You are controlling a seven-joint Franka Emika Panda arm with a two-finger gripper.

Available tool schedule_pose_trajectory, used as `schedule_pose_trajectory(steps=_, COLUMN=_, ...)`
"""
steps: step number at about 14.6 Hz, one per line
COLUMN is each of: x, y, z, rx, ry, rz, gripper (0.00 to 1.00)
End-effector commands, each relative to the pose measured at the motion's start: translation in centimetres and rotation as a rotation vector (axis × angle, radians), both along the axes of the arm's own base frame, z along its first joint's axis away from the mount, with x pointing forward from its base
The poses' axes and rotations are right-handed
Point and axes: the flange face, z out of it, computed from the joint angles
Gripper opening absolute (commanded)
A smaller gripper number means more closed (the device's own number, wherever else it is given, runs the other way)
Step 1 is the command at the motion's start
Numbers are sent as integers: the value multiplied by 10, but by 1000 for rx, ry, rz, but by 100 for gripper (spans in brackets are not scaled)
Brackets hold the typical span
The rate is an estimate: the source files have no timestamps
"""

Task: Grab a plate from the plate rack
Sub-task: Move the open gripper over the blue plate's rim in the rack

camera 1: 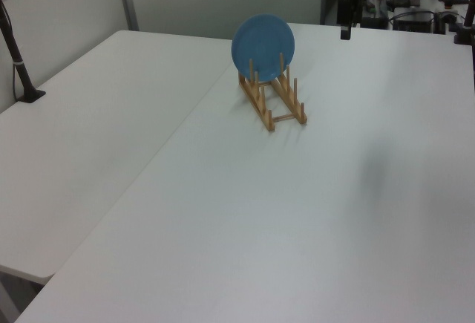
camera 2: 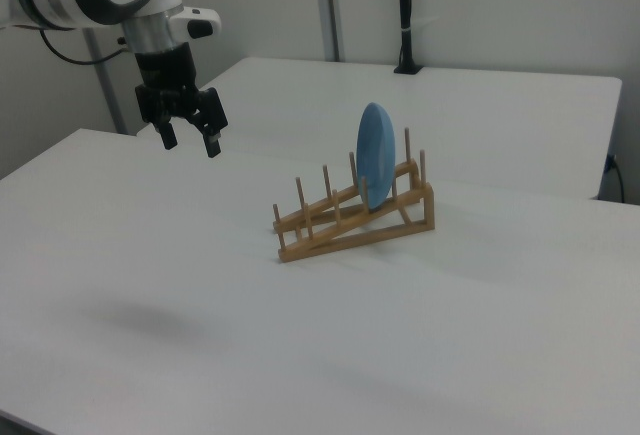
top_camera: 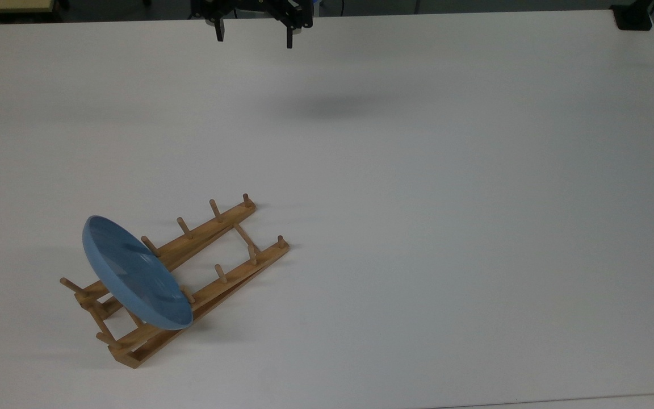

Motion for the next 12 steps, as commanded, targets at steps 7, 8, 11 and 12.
schedule_pose_trajectory(steps=7, x=-10, y=-2, z=9, rx=-4, ry=3, rz=-13, gripper=100)
schedule_pose_trajectory(steps=8, x=-10, y=-2, z=9, rx=-4, ry=3, rz=-13, gripper=100)
schedule_pose_trajectory(steps=11, x=-1, y=-7, z=14, rx=0, ry=-33, rz=-14, gripper=100)
schedule_pose_trajectory(steps=12, x=6, y=-8, z=16, rx=0, ry=-54, rz=-9, gripper=100)
